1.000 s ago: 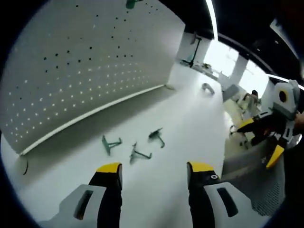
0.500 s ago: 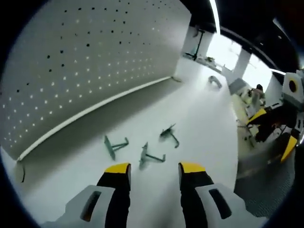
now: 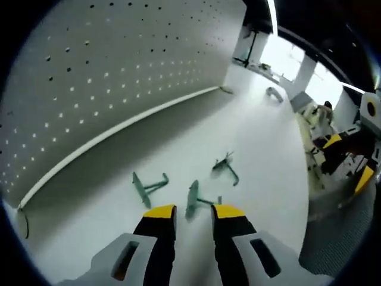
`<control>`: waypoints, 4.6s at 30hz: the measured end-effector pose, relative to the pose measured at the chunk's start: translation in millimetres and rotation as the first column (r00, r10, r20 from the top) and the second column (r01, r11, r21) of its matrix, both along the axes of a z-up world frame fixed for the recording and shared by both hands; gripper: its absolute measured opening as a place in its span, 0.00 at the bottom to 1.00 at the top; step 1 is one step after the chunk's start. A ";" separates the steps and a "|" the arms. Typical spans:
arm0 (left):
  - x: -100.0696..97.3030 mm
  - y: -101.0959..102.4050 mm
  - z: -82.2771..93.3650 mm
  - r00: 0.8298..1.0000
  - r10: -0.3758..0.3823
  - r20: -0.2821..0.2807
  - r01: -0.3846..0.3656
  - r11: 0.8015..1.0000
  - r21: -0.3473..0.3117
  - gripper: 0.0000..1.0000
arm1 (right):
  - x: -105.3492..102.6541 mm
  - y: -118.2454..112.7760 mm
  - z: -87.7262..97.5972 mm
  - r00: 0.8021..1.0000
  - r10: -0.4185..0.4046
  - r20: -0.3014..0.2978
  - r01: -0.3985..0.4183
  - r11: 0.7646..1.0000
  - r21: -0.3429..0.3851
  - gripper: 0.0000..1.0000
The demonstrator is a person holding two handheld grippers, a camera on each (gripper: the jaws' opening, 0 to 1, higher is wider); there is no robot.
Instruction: Insert the hook assembly into the mounting plate slot until the hook locks in place.
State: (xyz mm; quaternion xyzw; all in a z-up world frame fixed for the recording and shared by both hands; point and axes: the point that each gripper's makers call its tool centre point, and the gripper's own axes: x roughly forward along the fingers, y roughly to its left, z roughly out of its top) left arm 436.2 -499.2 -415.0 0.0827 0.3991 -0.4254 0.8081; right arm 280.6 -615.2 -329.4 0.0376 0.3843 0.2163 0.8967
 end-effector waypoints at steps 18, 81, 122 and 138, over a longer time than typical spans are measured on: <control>4.3 -4.4 -8.5 1.000 -0.009 -0.021 0.009 1.000 0.006 0.09 | -11.3 11.4 -5.2 0.999 0.026 -0.033 -0.026 1.000 -0.001 0.65; -114.1 31.3 166.8 0.996 0.071 0.050 -0.056 0.963 -0.263 0.03 | -32.4 66.3 19.3 0.985 0.159 0.063 -0.160 0.987 0.013 0.66; -136.2 37.8 182.8 0.978 0.200 0.062 -0.163 0.912 -0.376 0.03 | 1.7 108.9 97.3 0.982 0.068 0.175 -0.124 0.936 0.329 0.50; -136.4 28.8 187.6 0.975 0.213 0.066 -0.168 0.898 -0.407 0.03 | 20.3 127.3 114.1 0.992 0.008 0.123 -0.070 0.857 0.510 0.33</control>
